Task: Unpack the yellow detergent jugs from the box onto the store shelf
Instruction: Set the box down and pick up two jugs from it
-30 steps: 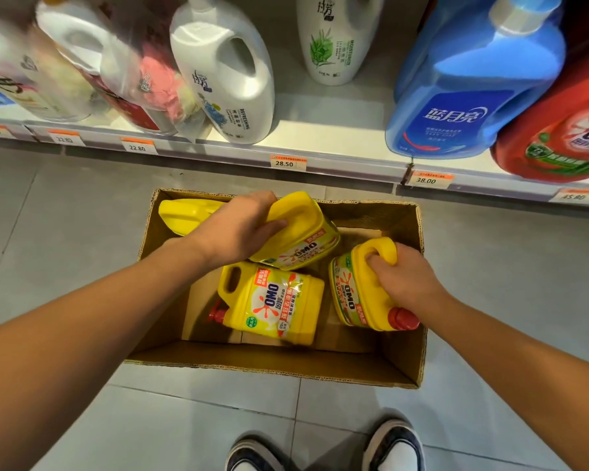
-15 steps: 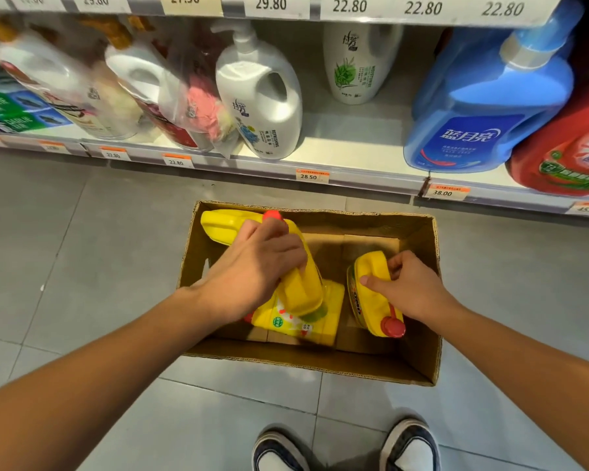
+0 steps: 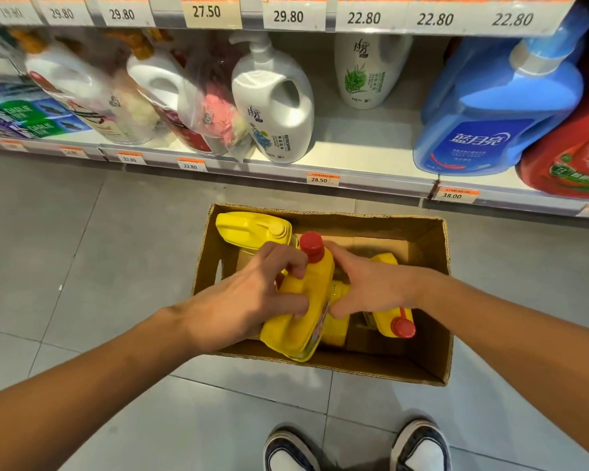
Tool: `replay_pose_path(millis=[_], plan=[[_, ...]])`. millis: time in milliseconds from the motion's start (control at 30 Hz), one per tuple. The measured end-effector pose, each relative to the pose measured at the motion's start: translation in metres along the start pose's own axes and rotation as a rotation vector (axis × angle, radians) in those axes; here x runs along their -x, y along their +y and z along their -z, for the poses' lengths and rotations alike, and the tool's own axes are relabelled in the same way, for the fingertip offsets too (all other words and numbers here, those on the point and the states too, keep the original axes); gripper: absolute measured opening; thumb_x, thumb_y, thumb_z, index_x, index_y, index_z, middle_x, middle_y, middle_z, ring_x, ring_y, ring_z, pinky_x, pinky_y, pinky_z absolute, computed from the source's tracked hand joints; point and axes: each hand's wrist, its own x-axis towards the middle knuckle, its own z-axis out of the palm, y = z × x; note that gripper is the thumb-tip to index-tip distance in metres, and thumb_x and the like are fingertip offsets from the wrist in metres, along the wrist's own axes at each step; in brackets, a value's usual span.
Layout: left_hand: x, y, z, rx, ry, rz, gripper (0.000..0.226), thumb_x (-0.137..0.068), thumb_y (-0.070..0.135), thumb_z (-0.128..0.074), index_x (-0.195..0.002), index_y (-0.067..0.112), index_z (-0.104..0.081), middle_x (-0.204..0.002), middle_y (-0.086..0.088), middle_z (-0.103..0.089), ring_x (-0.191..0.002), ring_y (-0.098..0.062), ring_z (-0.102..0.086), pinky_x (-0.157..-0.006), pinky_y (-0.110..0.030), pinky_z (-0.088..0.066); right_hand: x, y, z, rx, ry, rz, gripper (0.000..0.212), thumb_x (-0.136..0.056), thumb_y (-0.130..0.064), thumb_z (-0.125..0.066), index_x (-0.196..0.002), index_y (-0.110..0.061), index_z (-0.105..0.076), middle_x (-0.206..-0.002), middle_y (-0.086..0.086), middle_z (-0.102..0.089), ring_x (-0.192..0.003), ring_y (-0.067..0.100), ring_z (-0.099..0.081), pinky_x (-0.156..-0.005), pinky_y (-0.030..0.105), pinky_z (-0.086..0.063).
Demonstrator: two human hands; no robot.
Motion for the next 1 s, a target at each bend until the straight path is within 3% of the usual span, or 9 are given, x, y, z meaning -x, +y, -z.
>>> replay_pose_path(millis=[167, 333, 467, 567, 633, 700, 800, 900, 1000], plan=[[0.0, 0.004, -0.006, 0.273, 0.075, 0.271, 0.039, -0.087, 0.037, -0.073, -0.112, 0.047, -0.045, -0.105, 0.04, -0.041, -0.096, 0.024, -0.047, -0.084, -0.007, -0.041, -0.005, -0.005, 0.004, 0.034, 0.063, 0.109, 0.102, -0.065, -0.022, -0.099, -0.146, -0.037, -0.039, -0.133, -0.015, -0.064, -0.125, 0.009, -0.061, -0.107, 0.036, -0.052], [-0.006, 0.003, 0.005, 0.299, -0.063, 0.224, 0.027, -0.09, 0.056, -0.063, -0.107, 0.062, -0.044, -0.112, 0.041, -0.042, -0.108, 0.016, -0.045, -0.078, -0.005, -0.04, -0.001, 0.002, 0.003, 0.046, 0.102, 0.162, 0.087, -0.063, -0.022, -0.1, -0.136, -0.035, -0.054, -0.127, -0.012, -0.07, -0.119, 0.011, -0.066, -0.103, 0.041, -0.055], [-0.004, -0.012, -0.007, 0.148, 0.101, 0.246, 0.041, -0.099, 0.038, -0.056, -0.137, 0.039, -0.041, -0.138, 0.011, -0.045, -0.109, -0.004, -0.058, -0.082, -0.023, -0.057, 0.009, 0.007, 0.003, 0.027, 0.152, 0.143, 0.073, -0.069, -0.027, -0.096, -0.131, -0.037, -0.058, -0.124, -0.017, -0.07, -0.118, 0.005, -0.065, -0.102, 0.038, -0.056], [-0.008, -0.021, -0.012, 0.403, 0.262, 0.482, 0.025, -0.102, 0.036, -0.052, -0.121, 0.025, -0.064, -0.107, 0.004, -0.07, -0.09, -0.01, -0.066, -0.076, -0.042, -0.058, 0.014, 0.01, 0.004, -0.036, 0.217, 0.11, 0.069, -0.068, -0.03, -0.096, -0.127, -0.041, -0.062, -0.122, -0.019, -0.071, -0.116, 0.005, -0.066, -0.102, 0.04, -0.056], [-0.013, -0.021, -0.008, 0.624, 0.357, 0.635, 0.038, -0.1, 0.05, -0.048, -0.099, 0.021, -0.072, -0.086, 0.001, -0.071, -0.08, -0.018, -0.066, -0.073, -0.05, -0.054, 0.016, 0.009, 0.005, -0.072, 0.254, 0.092, 0.069, -0.065, -0.035, -0.096, -0.125, -0.044, -0.063, -0.12, -0.019, -0.073, -0.115, 0.006, -0.068, -0.101, 0.04, -0.056], [-0.01, -0.02, -0.01, 0.854, 0.419, 0.736, 0.05, -0.093, 0.066, -0.046, -0.092, 0.023, -0.072, -0.085, -0.001, -0.07, -0.083, -0.02, -0.066, -0.077, -0.045, -0.054, 0.018, 0.007, 0.008, -0.139, 0.291, 0.062, 0.069, -0.064, -0.035, -0.096, -0.123, -0.045, -0.063, -0.116, -0.019, -0.075, -0.109, 0.004, -0.07, -0.098, 0.038, -0.058], [0.005, -0.011, -0.025, 1.196, 0.356, 0.797, 0.057, -0.069, 0.085, -0.058, -0.109, 0.045, -0.066, -0.112, 0.014, -0.072, -0.108, -0.011, -0.068, -0.089, -0.034, -0.059, 0.022, 0.001, 0.012, -0.238, 0.313, 0.043, 0.067, -0.067, -0.026, -0.095, -0.122, -0.043, -0.062, -0.111, -0.02, -0.076, -0.101, -0.001, -0.073, -0.087, 0.029, -0.061], [0.004, 0.007, -0.039, 1.35, 0.385, 0.771, 0.052, -0.072, 0.056, -0.069, -0.12, 0.045, -0.053, -0.105, 0.034, -0.072, -0.102, 0.007, -0.069, -0.072, -0.013, -0.057, 0.019, -0.006, 0.013, -0.263, 0.341, 0.042, 0.068, -0.066, -0.025, -0.096, -0.123, -0.041, -0.062, -0.11, -0.019, -0.077, -0.099, 0.0, -0.074, -0.08, 0.025, -0.06], [-0.01, 0.011, -0.04, 1.37, 0.533, 0.802, 0.045, -0.074, 0.037, -0.071, -0.117, 0.043, -0.056, -0.1, 0.029, -0.075, -0.102, 0.0, -0.072, -0.068, -0.016, -0.058, 0.018, -0.014, 0.01, -0.286, 0.347, 0.028, 0.064, -0.069, -0.022, -0.095, -0.123, -0.037, -0.065, -0.107, -0.018, -0.078, -0.096, 0.001, -0.076, -0.075, 0.021, -0.06]])
